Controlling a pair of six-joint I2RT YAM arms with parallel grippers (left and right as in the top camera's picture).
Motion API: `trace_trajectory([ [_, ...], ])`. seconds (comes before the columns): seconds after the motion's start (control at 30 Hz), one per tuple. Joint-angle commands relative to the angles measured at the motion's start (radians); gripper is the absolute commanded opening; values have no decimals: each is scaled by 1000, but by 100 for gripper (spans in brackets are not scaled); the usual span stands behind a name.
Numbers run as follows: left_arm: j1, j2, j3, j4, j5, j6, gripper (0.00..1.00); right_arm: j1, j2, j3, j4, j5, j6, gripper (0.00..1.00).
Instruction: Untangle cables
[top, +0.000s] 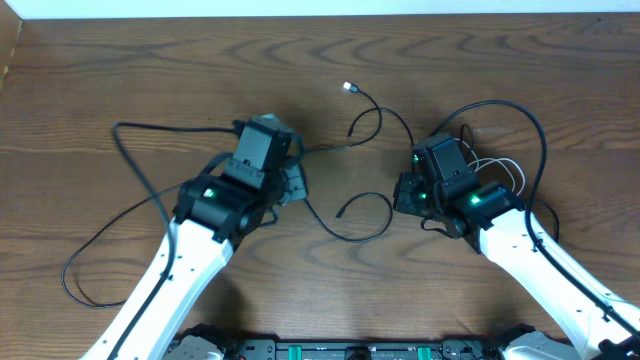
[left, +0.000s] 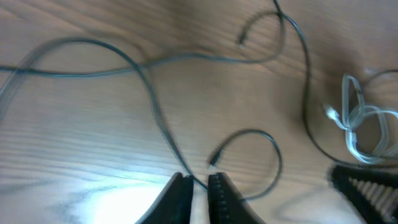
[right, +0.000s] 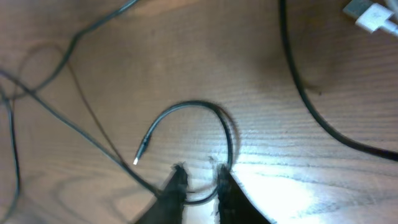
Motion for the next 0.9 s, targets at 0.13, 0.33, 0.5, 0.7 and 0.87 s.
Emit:
trace_trajectory([
  [0.13,55,31,-2,-42,-32,46,46,1,10,4,-67,-45,-5,73],
  [0.33,317,31,-1,-83,-58,47,54,15,10,4,-75,-45,-5,80],
  [0.5,650,37,-1,-71,-58,6,59,51,10,4,-55,-44,-5,81],
  [0.7,1003,92,-1,-22,-103,-38,59,111,10,4,9,-44,-5,80],
  [0.87,1128,205,-2,-31,-322,-29,59,159,11,4,64,-44,-5,81],
])
